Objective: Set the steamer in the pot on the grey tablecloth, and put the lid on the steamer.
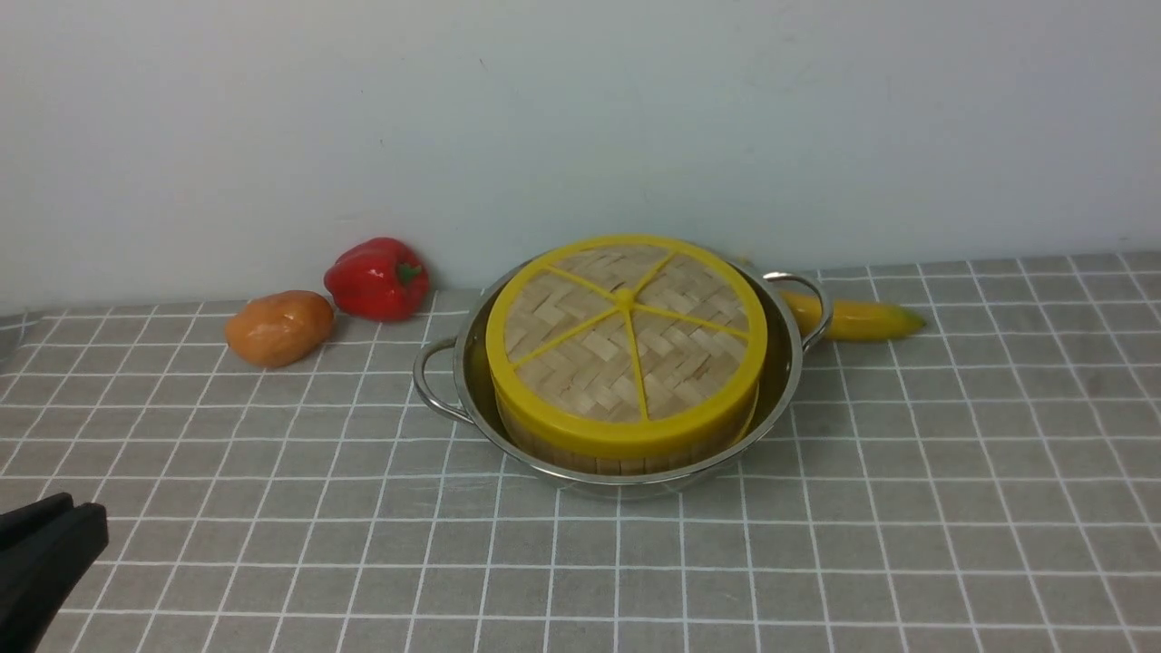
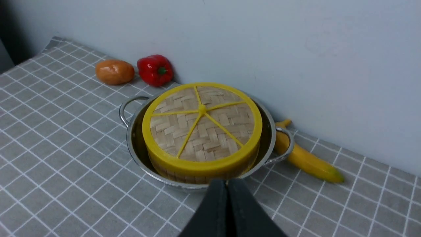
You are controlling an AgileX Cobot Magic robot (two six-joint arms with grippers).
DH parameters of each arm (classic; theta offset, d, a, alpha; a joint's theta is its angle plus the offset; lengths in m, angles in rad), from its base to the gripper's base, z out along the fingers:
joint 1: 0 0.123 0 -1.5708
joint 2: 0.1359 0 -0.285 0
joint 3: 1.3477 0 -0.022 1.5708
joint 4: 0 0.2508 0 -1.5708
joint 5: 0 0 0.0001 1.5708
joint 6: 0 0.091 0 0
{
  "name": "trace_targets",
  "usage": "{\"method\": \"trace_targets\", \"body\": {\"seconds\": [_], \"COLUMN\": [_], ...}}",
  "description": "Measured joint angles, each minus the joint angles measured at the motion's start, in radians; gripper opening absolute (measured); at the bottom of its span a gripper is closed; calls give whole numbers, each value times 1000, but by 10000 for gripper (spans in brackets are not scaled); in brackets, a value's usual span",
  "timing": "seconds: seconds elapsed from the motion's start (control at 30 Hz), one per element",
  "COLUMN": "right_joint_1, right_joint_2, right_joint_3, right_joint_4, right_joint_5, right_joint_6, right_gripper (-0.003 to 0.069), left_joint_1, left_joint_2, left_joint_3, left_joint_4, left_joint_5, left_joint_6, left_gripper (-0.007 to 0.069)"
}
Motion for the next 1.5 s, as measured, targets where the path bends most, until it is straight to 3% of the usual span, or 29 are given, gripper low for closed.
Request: {"method": "trace_targets", "body": {"seconds": [0.4,0.57,0.77,0.83,1.07,1.5], "right_joint_1": [0,-9,-156,-269,-460,-515], "right_joint_2": [-61,-80,-231,-351,-593,-645], "right_joint_3": [190,212,386,515,772,915], "right_joint_4": [-4,-84,-124,-124,-119,-81], "right_joint_5": [-69,-70,-250,-362,-493,-523], "right_joint_6": [2,-8,10,34,137,205], "right_gripper": [-1,7,28,43,77,122], "left_joint_1": [0,0,0,0,0,0], "left_joint_2": [0,0,0,0,0,0], "left_joint_3": [0,0,0,0,0,0], "left_joint_4": [0,0,0,0,0,0], "left_joint_5": [0,0,0,0,-1,-1], "left_joint_6": [0,0,0,0,0,0], "left_gripper": [107,117,128,128,140,172]}}
